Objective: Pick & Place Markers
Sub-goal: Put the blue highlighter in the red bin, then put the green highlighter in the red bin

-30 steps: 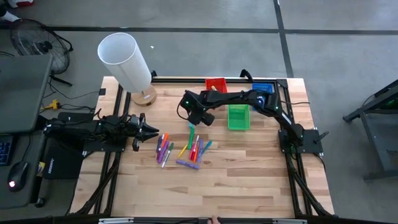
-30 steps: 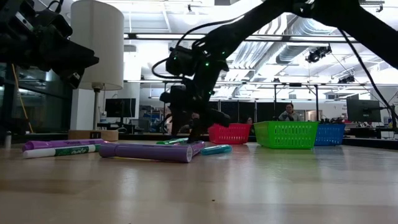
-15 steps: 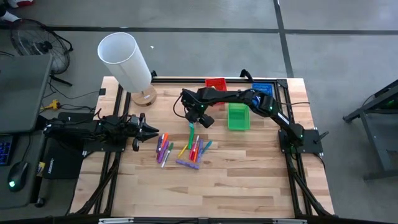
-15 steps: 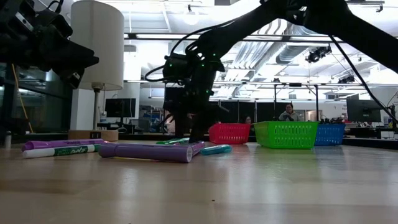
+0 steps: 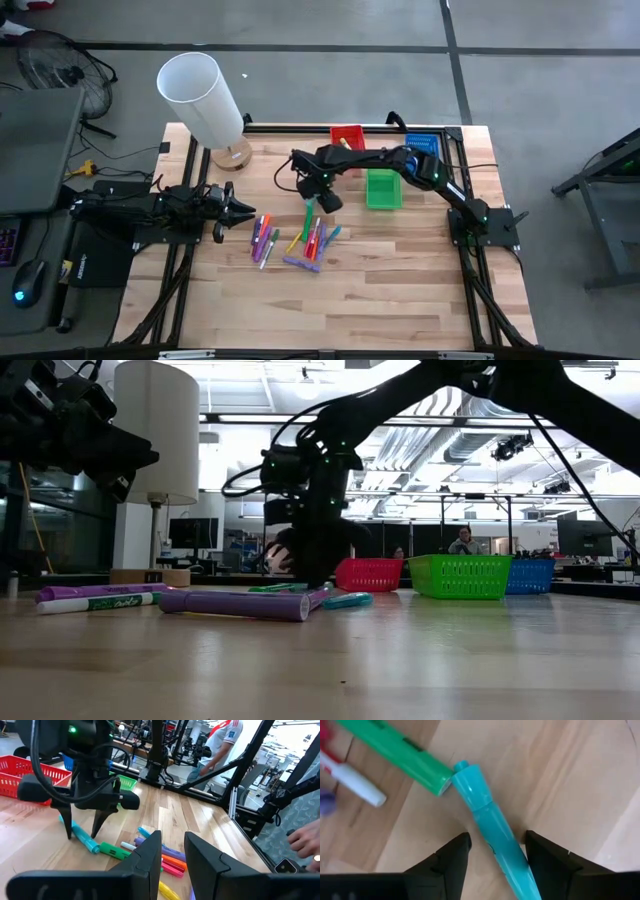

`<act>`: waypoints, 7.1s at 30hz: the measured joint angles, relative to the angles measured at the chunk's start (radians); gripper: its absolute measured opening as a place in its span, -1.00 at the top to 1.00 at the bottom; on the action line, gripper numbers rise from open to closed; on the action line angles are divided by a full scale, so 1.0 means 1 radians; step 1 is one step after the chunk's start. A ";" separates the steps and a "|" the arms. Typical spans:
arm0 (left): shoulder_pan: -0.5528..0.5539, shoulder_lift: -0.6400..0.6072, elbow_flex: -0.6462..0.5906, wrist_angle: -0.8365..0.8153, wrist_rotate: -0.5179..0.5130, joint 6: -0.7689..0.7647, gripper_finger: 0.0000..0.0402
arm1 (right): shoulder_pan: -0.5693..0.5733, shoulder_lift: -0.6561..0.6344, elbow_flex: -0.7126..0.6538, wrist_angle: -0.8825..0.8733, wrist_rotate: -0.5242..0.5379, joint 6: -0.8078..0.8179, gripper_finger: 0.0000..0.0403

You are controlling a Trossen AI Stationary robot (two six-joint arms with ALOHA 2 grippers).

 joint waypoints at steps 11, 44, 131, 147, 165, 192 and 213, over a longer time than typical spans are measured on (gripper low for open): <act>0.000 0.000 0.000 0.000 0.000 0.000 0.59 | 0.013 -0.001 -0.002 -0.012 0.067 0.355 0.19; 0.000 0.000 0.000 0.000 0.000 0.000 0.59 | 0.013 -0.038 -0.004 0.046 0.073 0.517 0.75; 0.000 0.000 0.000 0.000 0.000 0.000 0.59 | -0.421 -0.224 -0.179 0.096 0.067 1.002 0.17; 0.000 0.000 0.000 0.000 0.000 0.000 0.59 | -0.366 -0.224 -0.035 -0.094 0.061 0.894 0.14; 0.000 0.000 0.000 0.000 0.000 0.000 0.59 | -0.093 -0.224 0.002 -0.136 0.043 0.853 0.17; 0.000 0.000 0.000 0.000 0.000 0.000 0.59 | 0.204 -0.224 -0.002 0.236 0.007 -0.179 0.31; 0.000 0.000 0.000 0.000 0.000 0.000 0.59 | 0.195 -0.188 -0.153 0.298 0.015 -0.557 0.31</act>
